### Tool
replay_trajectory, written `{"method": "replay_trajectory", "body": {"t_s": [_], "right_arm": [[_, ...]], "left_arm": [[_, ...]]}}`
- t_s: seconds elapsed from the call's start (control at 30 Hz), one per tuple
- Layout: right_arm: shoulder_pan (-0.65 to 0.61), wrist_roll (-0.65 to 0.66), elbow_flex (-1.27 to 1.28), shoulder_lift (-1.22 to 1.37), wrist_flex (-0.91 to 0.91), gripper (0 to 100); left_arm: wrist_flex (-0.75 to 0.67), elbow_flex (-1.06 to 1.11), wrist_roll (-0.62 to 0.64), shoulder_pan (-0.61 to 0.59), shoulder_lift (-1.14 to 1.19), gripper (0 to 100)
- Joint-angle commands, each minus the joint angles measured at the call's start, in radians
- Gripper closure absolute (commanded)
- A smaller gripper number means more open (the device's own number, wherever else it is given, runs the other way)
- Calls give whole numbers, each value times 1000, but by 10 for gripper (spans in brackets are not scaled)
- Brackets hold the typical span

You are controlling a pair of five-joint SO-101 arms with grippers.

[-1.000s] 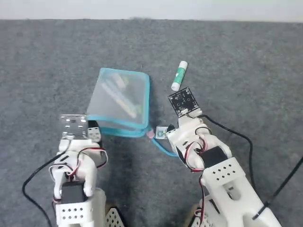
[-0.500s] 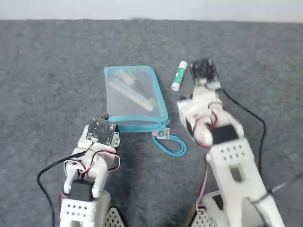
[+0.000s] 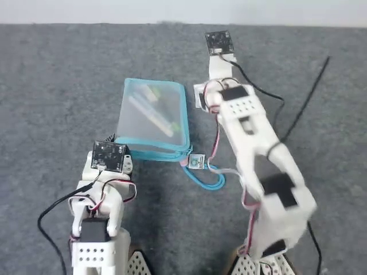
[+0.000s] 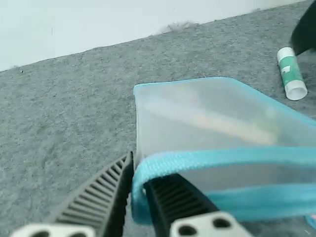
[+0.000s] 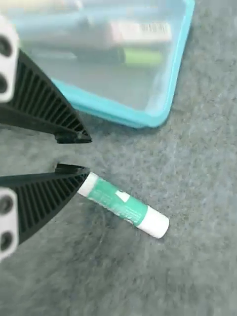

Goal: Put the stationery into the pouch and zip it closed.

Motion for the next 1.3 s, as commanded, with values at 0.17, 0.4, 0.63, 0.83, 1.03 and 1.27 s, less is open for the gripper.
{"method": "replay_trajectory", "body": {"t_s": [0.17, 0.4, 0.63, 0.83, 1.03, 1.27], "right_arm": [[50, -14, -258, 200, 44, 913], [65, -8, -292, 214, 82, 856], [65, -6, -292, 214, 76, 722], [56, -8, -301, 277, 39, 723], [53, -8, -308, 332, -28, 723], [58, -8, -313, 337, -18, 723]], "left_arm": [[-41, -19, 12, 11, -6, 990], [-41, -10, 11, 28, -6, 990], [-41, -8, 11, 28, -6, 990], [-40, -7, 11, 37, -6, 990], [-40, -7, 11, 37, -6, 990], [-40, -7, 11, 37, -6, 990]]}}
